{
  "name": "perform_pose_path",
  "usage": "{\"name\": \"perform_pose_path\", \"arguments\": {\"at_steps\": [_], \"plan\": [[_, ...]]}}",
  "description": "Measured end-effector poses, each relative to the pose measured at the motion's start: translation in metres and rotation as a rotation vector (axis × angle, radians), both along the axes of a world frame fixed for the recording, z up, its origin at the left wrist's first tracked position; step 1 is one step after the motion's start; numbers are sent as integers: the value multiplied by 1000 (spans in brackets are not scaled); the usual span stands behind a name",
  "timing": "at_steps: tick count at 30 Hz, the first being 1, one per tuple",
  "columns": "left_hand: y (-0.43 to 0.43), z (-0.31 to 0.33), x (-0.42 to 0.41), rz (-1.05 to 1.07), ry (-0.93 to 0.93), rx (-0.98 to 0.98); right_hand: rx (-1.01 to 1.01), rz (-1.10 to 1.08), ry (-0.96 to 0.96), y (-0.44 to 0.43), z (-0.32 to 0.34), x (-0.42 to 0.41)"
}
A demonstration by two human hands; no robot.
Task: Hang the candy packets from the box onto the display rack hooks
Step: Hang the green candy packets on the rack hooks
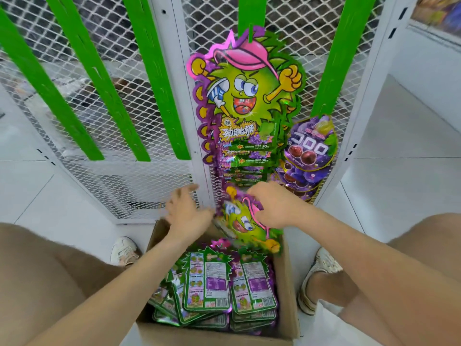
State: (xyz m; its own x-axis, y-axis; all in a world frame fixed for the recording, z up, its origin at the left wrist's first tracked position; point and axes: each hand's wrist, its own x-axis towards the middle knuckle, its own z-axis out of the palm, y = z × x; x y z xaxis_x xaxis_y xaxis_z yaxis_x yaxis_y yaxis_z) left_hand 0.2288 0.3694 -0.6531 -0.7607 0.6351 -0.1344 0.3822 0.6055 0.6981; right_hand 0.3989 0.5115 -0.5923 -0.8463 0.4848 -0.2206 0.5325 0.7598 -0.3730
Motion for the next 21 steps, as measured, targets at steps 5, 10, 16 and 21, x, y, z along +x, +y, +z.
{"name": "perform_pose_path", "arguments": {"at_steps": [5, 10, 16, 21], "plan": [[0, 27, 19, -626, 6, 257, 25, 120, 132, 0, 7, -5], [7, 53, 8, -521, -134, 385, -34, 15, 374, 13, 39, -1], [16, 104, 5, -510, -172, 528, -94, 38, 462, 25, 80, 6], [32, 165, 5, -487, -98, 623, -33, -21, 639, 34, 123, 4]]}}
